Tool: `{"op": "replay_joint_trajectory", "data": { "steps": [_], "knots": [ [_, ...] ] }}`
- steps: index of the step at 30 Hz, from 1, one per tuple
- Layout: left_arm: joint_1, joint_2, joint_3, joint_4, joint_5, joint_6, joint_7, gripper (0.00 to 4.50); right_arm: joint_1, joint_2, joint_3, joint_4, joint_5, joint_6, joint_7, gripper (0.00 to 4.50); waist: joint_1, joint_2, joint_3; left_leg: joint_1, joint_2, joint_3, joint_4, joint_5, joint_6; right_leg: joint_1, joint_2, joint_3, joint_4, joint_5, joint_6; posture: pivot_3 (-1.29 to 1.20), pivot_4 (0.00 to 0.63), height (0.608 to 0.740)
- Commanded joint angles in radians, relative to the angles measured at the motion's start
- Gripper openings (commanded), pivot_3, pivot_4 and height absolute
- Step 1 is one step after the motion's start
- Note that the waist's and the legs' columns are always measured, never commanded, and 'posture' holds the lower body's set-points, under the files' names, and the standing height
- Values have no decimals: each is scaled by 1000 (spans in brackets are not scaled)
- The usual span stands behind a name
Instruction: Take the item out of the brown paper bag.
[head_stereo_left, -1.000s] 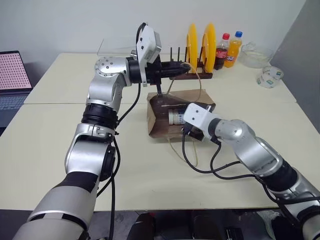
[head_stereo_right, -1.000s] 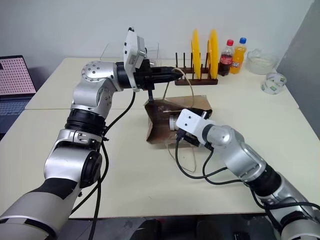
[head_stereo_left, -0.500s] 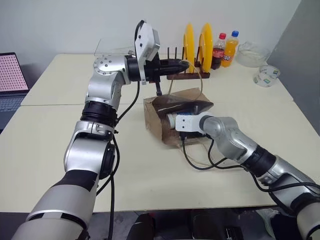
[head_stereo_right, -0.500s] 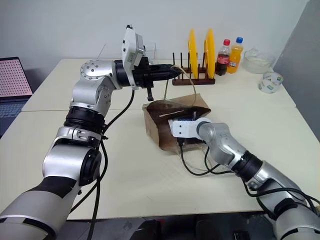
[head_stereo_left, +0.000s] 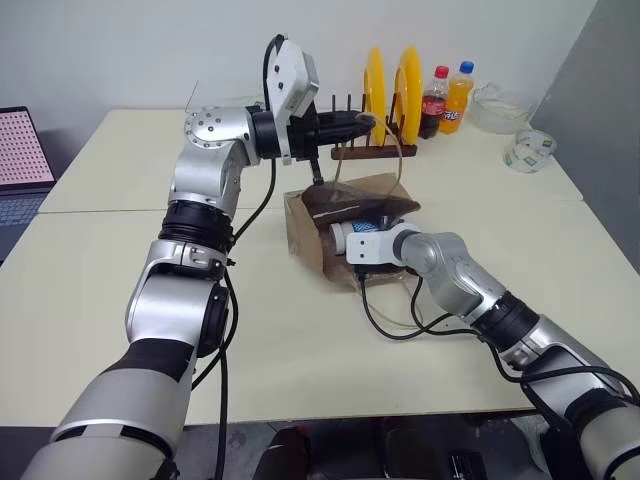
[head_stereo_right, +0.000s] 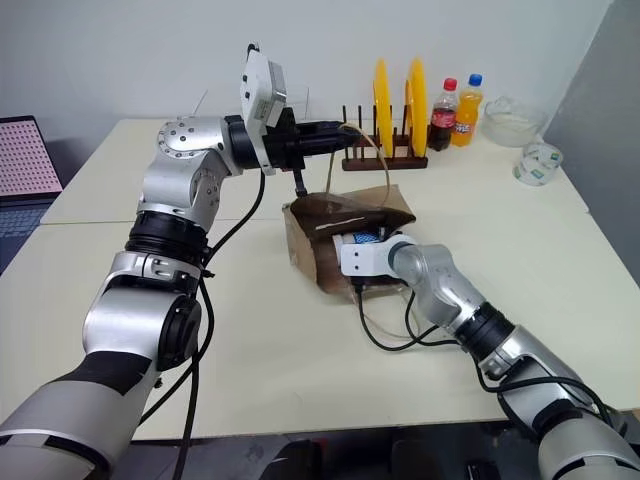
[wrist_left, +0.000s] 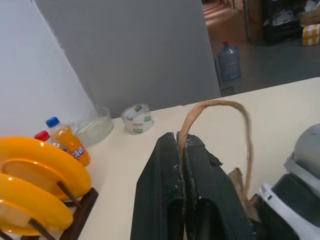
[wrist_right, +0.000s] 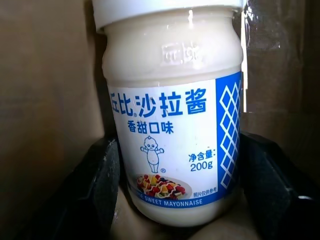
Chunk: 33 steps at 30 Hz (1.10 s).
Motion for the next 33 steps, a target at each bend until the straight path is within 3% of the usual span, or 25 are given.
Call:
{"op": "replay_joint_trajectory", "data": {
  "steps": [1, 10, 13, 19, 24, 33],
  "knots": [
    [-41, 18, 22, 13, 22, -52, 39, 0, 17, -20, -95, -161, 32, -29, 45, 3049, 0, 0, 0, 0, 0, 0, 0, 0, 0, 0, 0, 0, 0, 0, 0, 0, 150, 740],
    [-71, 18, 13, 116, 81, -143, 111, 0, 66, -22, -283, -420, 243, 43, 220, 3049, 0, 0, 0, -2, 0, 1, -1, 0, 0, -3, 0, 0, 0, 0, 0, 0, 150, 740],
    [-75, 16, 13, 140, 90, -161, 117, 0, 75, -13, -364, -488, 380, 75, 284, 3049, 1, 0, 0, -2, 0, 0, -1, 0, 0, -3, 0, 0, 0, 0, 0, 0, 150, 740],
    [-85, 14, 15, 169, 99, -181, 120, 0, 97, 5, -454, -561, 545, 139, 310, 3049, 1, 0, 0, -2, 0, 0, -1, 0, 0, -3, 0, 0, 0, 0, 0, 0, 150, 740],
    [-91, 15, 16, 184, 107, -193, 128, 0, 92, 87, -595, -652, 769, 277, 277, 3049, 1, 0, 0, -2, 0, 0, -1, 0, 0, -3, 0, 0, 0, 0, 0, 0, 150, 740],
    [-100, 13, 14, 205, 116, -199, 135, 0, -23, 229, -879, -636, 1068, 417, 43, 3049, 1, 0, 0, -2, 0, 0, -1, 0, 0, -3, 0, 0, 2, 0, -1, 0, 150, 740]
  ]
}}
